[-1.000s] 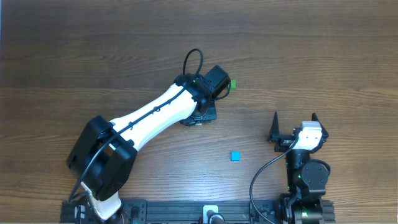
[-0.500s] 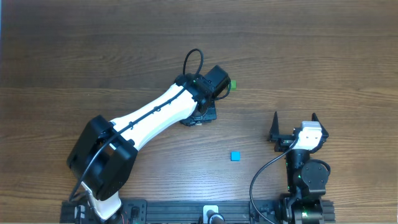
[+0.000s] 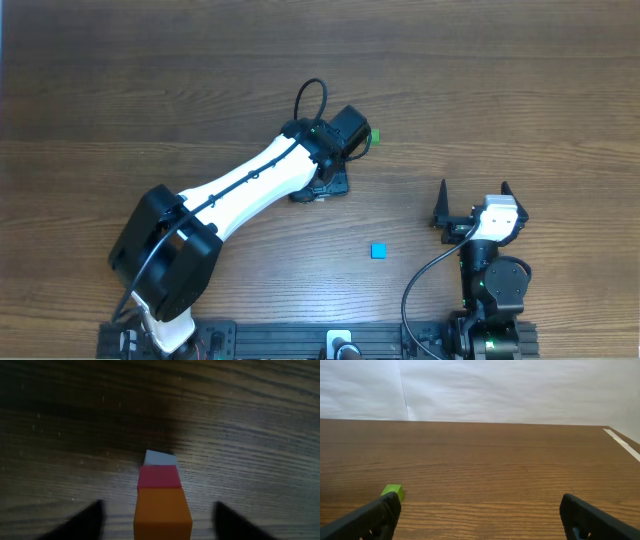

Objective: Stack Cubes

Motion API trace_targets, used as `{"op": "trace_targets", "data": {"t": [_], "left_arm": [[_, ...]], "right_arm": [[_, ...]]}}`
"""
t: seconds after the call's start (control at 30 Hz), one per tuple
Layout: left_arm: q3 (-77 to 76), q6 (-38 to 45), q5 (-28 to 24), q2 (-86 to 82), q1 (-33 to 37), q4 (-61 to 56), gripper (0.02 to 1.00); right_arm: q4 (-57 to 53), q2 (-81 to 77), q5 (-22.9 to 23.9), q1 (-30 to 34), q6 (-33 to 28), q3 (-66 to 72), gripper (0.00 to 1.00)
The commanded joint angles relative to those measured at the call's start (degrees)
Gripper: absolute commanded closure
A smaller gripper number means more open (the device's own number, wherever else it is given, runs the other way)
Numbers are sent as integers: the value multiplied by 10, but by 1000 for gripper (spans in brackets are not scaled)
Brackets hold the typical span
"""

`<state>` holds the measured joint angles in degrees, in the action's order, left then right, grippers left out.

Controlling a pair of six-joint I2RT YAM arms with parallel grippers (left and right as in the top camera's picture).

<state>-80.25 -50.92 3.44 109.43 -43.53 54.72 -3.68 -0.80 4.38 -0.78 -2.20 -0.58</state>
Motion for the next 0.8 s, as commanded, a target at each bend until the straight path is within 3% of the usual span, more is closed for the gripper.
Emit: {"op": "trace_targets", "data": {"t": [0.03,0.27,0.5,0.8], "left_arm": [[-8,-5,11,6,-1,-11,20],[-8,0,84,-91,-1,-52,20],[-8,78,186,-271,6,-114,23],[-6,177,182,-413,124,-154,20]], "right_arm": [[-2,5,-5,3,-2,3,9],[-2,5,-5,3,-2,3,9],[-2,5,-5,3,-2,3,9],[-2,5,-5,3,-2,3,9]]}}
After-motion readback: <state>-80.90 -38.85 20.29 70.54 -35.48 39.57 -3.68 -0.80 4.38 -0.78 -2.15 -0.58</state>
